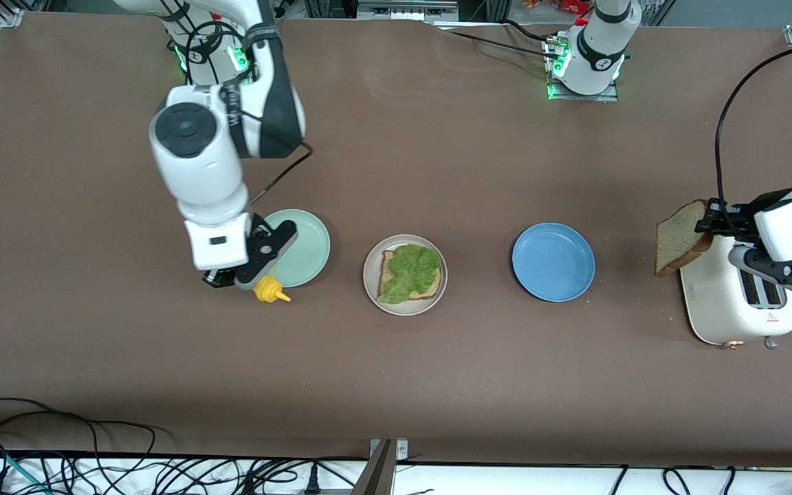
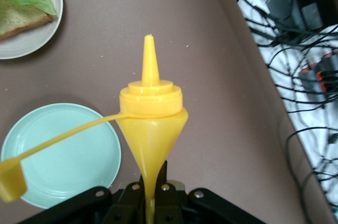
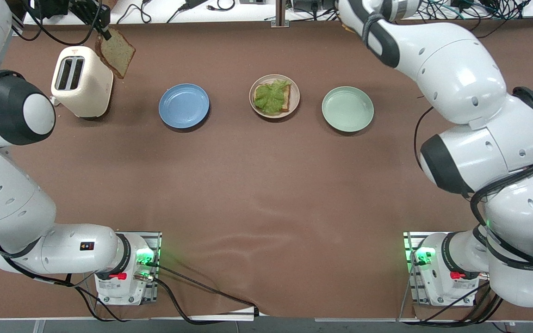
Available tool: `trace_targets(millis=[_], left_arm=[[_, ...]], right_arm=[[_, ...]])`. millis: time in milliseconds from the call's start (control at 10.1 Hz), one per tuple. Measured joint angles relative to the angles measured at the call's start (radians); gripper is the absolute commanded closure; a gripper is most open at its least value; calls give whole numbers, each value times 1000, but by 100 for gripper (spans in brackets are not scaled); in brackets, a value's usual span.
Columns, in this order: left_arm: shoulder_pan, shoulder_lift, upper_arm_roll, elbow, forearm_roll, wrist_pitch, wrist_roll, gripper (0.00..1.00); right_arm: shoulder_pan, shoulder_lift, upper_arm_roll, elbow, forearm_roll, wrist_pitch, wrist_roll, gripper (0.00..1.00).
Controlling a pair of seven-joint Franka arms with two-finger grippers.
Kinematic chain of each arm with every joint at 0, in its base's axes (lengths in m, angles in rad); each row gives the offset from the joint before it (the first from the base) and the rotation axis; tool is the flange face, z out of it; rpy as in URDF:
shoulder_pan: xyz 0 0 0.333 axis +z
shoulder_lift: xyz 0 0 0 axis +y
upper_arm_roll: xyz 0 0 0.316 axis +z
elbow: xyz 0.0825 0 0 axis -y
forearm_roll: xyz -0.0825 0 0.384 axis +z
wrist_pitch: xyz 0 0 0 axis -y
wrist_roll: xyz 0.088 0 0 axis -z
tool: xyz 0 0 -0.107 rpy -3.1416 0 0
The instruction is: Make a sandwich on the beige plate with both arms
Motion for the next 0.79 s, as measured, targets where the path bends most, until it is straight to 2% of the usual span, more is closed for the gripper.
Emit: trace_targets(millis=[198,495,792], left_arm=[[-9,1,-20,0,-31,-3,-5,100],[-11,9,-23,-5,-133,-7,-50,100],[-45,26,-30,-7,-166,-7,-99,100]], right_arm=[[-76,-1,-21,-4,189,-67,-118,100],[-222,1,-27,-37,526,-197,-372,100],[-369,5,-17,-75,740,-359,-597,100]])
